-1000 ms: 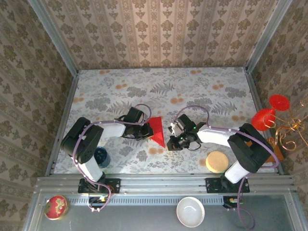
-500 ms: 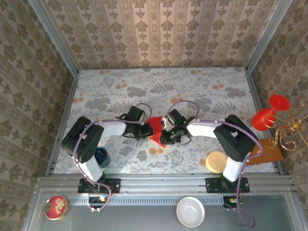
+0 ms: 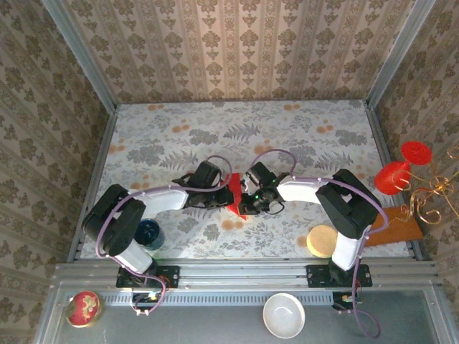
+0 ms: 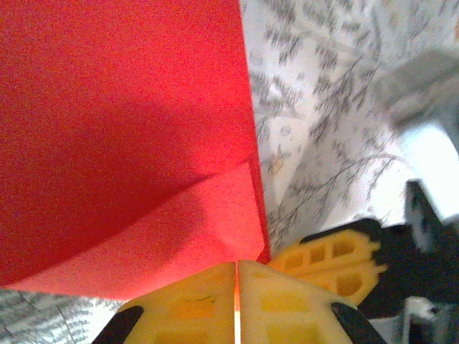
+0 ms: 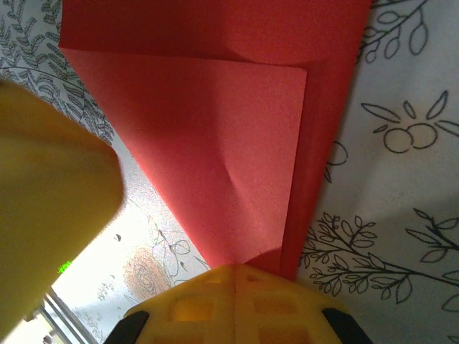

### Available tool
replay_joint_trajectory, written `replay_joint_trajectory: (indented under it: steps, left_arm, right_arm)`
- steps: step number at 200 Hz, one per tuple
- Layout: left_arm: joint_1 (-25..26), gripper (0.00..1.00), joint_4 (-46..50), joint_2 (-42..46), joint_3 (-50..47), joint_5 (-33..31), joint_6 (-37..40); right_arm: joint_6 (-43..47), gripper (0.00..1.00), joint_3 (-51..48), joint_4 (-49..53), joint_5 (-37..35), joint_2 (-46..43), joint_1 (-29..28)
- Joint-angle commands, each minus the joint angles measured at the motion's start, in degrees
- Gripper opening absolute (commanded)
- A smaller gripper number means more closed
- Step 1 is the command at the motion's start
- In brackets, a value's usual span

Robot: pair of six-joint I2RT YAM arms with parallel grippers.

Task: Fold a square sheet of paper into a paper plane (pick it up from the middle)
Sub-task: Third fold the triangle at the center of the table.

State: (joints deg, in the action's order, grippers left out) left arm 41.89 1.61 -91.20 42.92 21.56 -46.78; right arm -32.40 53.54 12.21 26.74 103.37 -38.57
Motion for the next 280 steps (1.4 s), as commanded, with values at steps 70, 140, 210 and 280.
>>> replay_joint_trajectory:
  steps: [70,140,210,280]
  left_arm:
    - [1.1,0.09,-4.7,-5.4,-1.9,1.1,-0.7]
    - [-3.6,0.09,-4.0,-6.4,-5.7,0.3,1.8]
    - [-15.4,0.10,-3.8,-6.0,-6.5,3.6,9.2]
    - [-17.8,0.16,5.8,1.3,-0.5,2.9,9.0]
  right_arm:
    - [-2.1,0.00,-1.9,5.4,-5.6,3.8,-0.3]
    - [1.4,0.00,-5.0,11.2,-11.5,5.3,-0.2]
    - [1.7,0.00,-7.1,12.0,-14.1,5.5,0.8]
    - [2.5,0.02,-2.4,5.5,-5.4,-1.0,0.8]
